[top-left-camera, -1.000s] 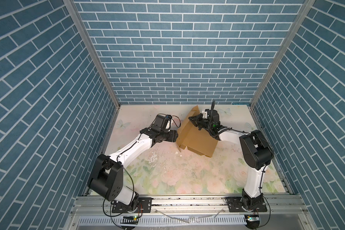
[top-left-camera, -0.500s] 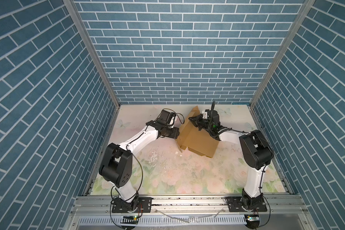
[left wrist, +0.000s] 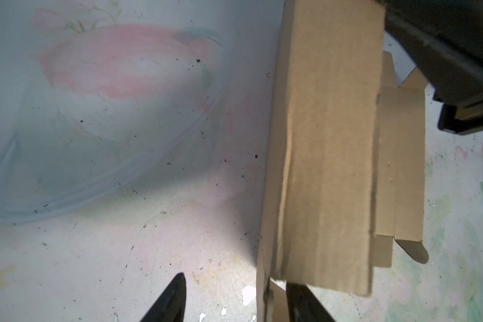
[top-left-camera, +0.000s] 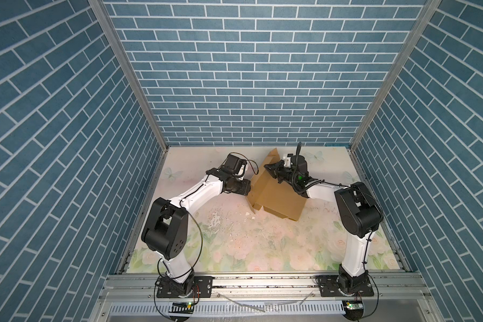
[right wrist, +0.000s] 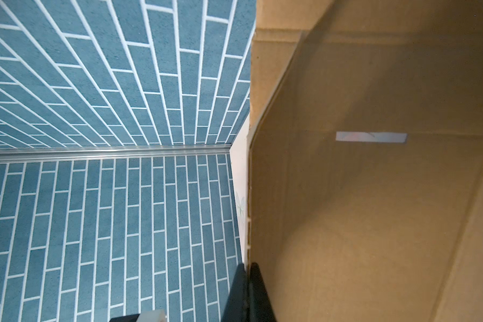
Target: Fold the paper box
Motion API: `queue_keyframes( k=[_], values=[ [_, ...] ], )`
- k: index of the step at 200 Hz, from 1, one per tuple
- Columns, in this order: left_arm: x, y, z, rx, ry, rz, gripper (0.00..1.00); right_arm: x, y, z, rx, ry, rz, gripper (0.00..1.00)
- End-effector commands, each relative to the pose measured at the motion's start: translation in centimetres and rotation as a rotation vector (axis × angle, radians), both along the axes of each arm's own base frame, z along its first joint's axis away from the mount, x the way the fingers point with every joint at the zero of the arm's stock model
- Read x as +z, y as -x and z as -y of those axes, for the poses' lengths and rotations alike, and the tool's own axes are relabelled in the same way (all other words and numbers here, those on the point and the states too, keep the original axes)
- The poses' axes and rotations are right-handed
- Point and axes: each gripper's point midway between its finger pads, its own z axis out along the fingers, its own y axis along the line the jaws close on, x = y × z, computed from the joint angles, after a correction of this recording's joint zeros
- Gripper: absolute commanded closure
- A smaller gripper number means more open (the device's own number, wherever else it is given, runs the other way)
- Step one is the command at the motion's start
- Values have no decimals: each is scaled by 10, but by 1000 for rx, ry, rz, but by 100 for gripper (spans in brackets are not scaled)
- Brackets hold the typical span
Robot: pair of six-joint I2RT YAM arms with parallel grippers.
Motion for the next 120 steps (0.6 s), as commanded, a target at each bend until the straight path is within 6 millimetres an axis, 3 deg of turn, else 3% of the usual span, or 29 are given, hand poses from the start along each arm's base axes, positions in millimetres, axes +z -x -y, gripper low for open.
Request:
queue_keyframes(
  k=[1,51,82,120],
  values=[
    [32,7,-9,28,20,52,37,-17,4,4,3,20,-7,100],
    [59,42,-34,122,54,56,28,-18,6,3,11,20,-1,100],
    [60,68,-41,212,147,-1,22,-18,7,2,22,17,2,100],
    [55,98,-28,275,262,-35,13,-24,6,0,29,16,-2,100]
  ],
)
